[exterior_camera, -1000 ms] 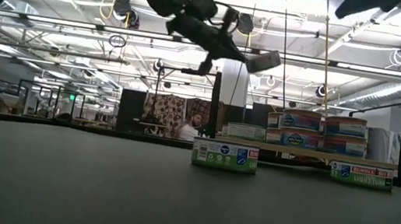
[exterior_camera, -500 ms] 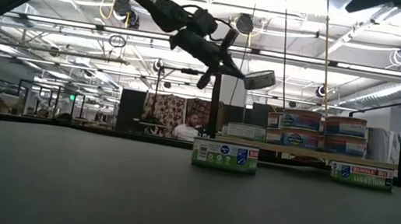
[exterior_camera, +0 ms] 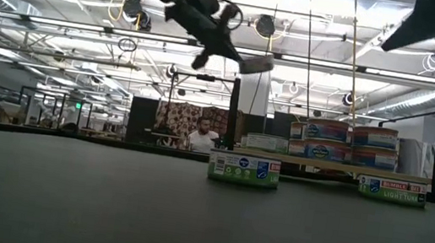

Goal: Stack canned seafood by type on shelf
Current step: Stack the green tuna can on top of the other green tuna can on the shelf

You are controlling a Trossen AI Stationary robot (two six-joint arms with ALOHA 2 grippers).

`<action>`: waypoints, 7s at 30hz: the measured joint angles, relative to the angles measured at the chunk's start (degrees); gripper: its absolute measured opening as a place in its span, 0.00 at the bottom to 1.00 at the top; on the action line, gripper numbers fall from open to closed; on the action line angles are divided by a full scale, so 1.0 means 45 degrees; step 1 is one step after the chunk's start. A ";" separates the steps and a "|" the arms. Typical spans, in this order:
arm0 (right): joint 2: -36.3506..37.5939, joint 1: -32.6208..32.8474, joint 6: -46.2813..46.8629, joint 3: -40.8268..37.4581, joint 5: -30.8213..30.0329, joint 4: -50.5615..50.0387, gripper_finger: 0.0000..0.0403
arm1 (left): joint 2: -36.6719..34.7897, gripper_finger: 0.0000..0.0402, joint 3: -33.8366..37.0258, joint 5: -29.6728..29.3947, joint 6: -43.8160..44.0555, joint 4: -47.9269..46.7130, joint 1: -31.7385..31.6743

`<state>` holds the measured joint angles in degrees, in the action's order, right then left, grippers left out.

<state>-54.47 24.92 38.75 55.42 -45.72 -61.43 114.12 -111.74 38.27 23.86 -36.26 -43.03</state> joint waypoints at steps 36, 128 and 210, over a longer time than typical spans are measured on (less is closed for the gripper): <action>0.1431 -0.0140 -0.1099 -0.1594 0.1390 0.3484 0.00 | -0.2874 0.00 0.7208 -0.1728 -0.2451 0.0752 -0.2751; 0.0095 -0.0300 -0.0903 -0.1594 0.2576 0.4633 0.00 | -0.1213 0.00 0.8093 0.1500 -0.0474 0.4056 -0.1477; 0.0100 -0.0300 -0.0755 -0.1594 0.2513 0.4652 0.00 | 0.0987 0.00 0.6591 -0.3577 0.3924 0.9946 0.1022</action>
<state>-54.02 23.57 35.35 48.25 -34.41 -40.49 118.56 -82.08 22.17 41.52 8.49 -38.44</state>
